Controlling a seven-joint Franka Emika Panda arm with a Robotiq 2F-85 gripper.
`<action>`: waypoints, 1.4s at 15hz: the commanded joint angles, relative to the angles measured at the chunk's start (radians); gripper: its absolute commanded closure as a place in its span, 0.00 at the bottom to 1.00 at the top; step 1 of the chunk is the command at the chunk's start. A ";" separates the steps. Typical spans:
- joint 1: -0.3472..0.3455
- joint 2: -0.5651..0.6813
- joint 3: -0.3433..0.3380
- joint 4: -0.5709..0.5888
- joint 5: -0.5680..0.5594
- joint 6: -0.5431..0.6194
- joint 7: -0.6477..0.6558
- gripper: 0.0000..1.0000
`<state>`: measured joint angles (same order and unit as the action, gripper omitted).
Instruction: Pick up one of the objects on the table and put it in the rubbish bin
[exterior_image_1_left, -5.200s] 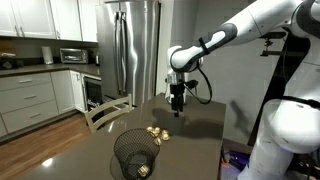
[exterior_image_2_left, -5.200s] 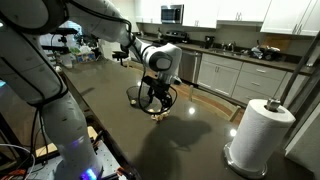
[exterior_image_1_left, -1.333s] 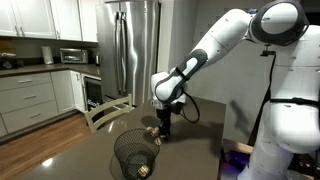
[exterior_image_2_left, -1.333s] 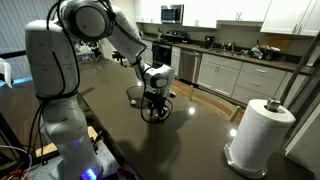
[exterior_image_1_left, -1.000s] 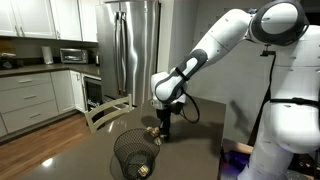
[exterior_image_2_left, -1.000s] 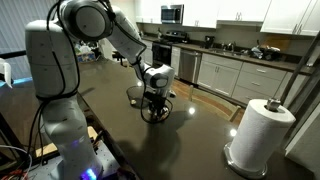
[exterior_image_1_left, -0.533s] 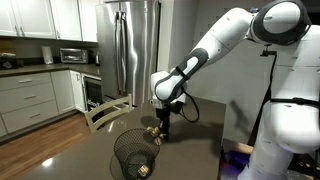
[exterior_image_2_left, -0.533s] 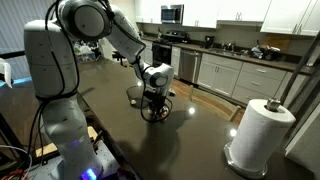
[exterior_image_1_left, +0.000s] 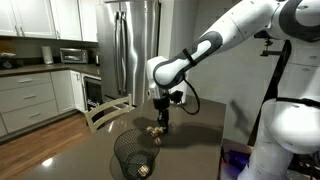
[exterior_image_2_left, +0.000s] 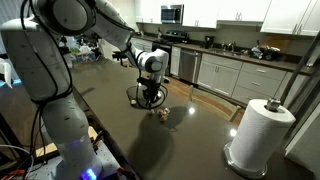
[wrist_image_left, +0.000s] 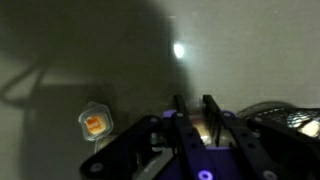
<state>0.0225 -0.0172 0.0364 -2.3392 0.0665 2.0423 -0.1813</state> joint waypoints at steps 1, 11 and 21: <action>0.027 -0.082 0.019 0.050 -0.012 -0.157 0.066 0.91; 0.079 -0.093 0.039 0.162 0.036 -0.130 -0.001 0.91; 0.129 0.140 0.109 0.298 0.125 -0.018 -0.099 0.91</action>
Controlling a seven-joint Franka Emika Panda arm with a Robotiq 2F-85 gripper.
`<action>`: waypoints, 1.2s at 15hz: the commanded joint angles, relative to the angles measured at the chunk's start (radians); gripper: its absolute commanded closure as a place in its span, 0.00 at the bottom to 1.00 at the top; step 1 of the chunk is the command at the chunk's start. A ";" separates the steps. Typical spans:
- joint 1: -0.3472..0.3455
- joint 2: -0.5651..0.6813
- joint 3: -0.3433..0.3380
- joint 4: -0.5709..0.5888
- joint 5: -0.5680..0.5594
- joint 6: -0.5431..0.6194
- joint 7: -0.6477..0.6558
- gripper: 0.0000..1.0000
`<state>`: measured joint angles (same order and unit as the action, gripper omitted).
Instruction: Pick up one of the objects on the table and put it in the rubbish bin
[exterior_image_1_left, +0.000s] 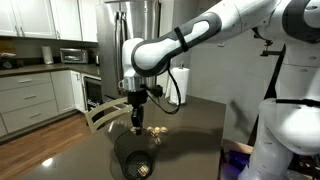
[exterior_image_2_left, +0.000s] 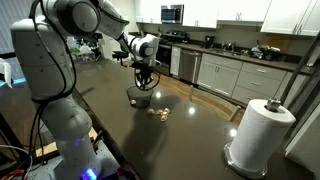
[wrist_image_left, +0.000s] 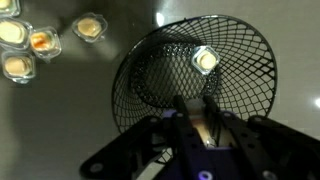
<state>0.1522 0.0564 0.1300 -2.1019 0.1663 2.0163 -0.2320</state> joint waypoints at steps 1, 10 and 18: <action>-0.001 0.083 0.022 0.077 0.021 0.003 -0.048 0.91; 0.001 0.126 0.047 0.162 0.002 -0.109 0.004 0.08; 0.010 0.102 0.044 0.200 -0.022 -0.237 0.061 0.00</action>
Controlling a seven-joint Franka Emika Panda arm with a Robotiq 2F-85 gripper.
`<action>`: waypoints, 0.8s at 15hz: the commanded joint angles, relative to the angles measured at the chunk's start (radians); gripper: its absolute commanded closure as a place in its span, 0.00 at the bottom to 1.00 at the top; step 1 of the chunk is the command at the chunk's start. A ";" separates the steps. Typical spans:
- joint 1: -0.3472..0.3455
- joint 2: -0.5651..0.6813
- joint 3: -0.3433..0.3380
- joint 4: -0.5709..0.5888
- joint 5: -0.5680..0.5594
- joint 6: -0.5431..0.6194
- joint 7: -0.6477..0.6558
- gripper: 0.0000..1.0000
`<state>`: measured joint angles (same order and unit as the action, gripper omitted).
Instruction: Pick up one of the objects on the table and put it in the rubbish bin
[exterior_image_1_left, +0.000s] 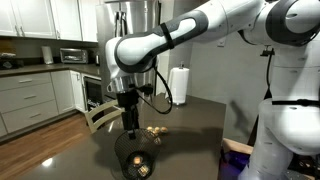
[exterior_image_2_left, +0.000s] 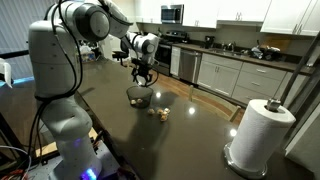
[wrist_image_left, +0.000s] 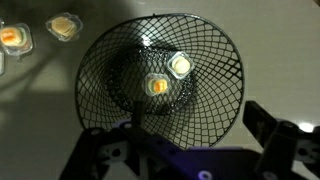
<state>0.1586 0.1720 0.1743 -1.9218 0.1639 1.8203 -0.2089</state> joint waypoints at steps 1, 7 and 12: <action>0.004 -0.021 -0.001 0.019 -0.026 -0.042 0.042 0.00; 0.002 -0.075 -0.011 0.006 -0.074 -0.035 0.081 0.00; 0.003 -0.128 -0.014 -0.013 -0.117 -0.024 0.114 0.00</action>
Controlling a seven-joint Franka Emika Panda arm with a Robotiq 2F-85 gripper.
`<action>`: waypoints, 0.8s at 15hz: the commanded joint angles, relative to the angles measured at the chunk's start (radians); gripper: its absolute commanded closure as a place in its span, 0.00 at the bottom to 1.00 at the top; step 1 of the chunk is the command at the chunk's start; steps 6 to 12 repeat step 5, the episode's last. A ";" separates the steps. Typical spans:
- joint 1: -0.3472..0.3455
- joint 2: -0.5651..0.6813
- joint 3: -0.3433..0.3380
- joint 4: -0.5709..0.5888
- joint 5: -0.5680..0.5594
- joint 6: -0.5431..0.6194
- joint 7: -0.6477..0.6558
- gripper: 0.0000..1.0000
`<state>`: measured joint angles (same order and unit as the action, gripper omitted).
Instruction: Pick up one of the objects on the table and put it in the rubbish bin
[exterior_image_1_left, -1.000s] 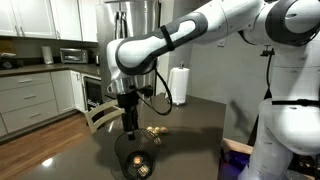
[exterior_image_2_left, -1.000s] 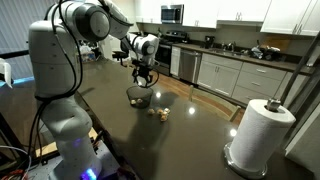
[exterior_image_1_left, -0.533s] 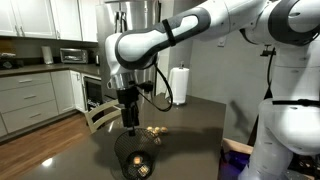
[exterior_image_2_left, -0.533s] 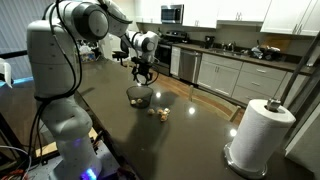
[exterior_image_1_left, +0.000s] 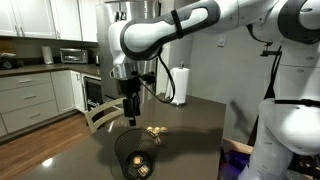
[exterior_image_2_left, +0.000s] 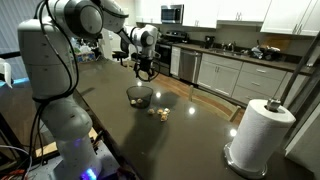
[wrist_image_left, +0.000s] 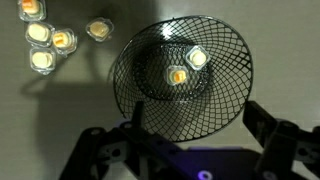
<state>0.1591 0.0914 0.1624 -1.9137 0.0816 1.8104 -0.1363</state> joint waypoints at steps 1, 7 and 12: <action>0.003 -0.063 -0.002 -0.029 -0.044 -0.010 0.050 0.00; 0.001 -0.040 0.000 -0.006 -0.021 -0.002 0.026 0.00; 0.001 -0.040 0.000 -0.006 -0.021 -0.002 0.026 0.00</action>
